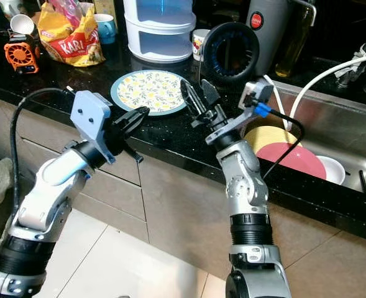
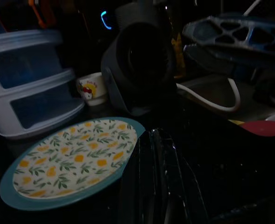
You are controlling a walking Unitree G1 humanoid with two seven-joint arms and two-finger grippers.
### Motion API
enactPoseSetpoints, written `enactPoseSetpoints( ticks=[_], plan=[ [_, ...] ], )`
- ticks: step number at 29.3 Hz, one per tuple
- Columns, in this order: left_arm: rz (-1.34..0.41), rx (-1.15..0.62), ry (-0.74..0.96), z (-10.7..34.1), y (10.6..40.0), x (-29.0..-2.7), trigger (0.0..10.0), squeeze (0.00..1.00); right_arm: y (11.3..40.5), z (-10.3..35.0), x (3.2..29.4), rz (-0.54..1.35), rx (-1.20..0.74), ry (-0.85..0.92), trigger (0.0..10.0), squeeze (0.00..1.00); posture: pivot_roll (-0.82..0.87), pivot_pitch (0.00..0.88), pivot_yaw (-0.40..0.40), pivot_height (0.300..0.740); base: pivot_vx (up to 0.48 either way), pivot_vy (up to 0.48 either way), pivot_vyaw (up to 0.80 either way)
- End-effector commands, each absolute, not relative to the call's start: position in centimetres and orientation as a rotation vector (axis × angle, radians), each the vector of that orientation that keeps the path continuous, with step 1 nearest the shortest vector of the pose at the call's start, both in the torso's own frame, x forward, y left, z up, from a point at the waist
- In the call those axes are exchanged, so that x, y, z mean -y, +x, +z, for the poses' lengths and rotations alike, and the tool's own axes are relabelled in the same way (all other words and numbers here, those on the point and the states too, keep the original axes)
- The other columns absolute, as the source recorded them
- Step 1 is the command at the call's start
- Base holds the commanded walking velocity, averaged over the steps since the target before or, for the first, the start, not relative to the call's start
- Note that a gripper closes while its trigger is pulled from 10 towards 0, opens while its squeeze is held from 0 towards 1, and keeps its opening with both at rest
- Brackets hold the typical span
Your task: Kitchen organization
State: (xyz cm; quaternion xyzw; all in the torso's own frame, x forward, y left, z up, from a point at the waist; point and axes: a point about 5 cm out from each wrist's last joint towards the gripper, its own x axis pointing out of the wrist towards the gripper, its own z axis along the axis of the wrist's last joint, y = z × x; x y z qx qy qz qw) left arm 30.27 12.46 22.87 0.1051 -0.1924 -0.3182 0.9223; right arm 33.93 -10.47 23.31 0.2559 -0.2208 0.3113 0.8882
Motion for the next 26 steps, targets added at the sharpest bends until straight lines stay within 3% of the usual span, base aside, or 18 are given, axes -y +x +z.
enactPoseSetpoints(
  ticks=[1, 26],
  plan=[
    [-0.661, 0.399, 0.224, 22.78, 30.47, -12.22, 10.0, 0.00, 33.73, 23.18, 10.73, 0.636, 0.452, 0.523, 10.0, 0.00, 0.13, 0.000, -0.020, 0.740, 0.000, 0.000, 0.00],
    [-0.666, 0.392, 0.223, 22.24, 30.52, -11.83, 10.0, 0.00, 33.83, 22.81, 11.25, 0.600, 0.416, 0.487, 10.0, 0.00, 0.12, 0.000, -0.024, 0.740, 0.000, 0.000, 0.00]
  ],
)
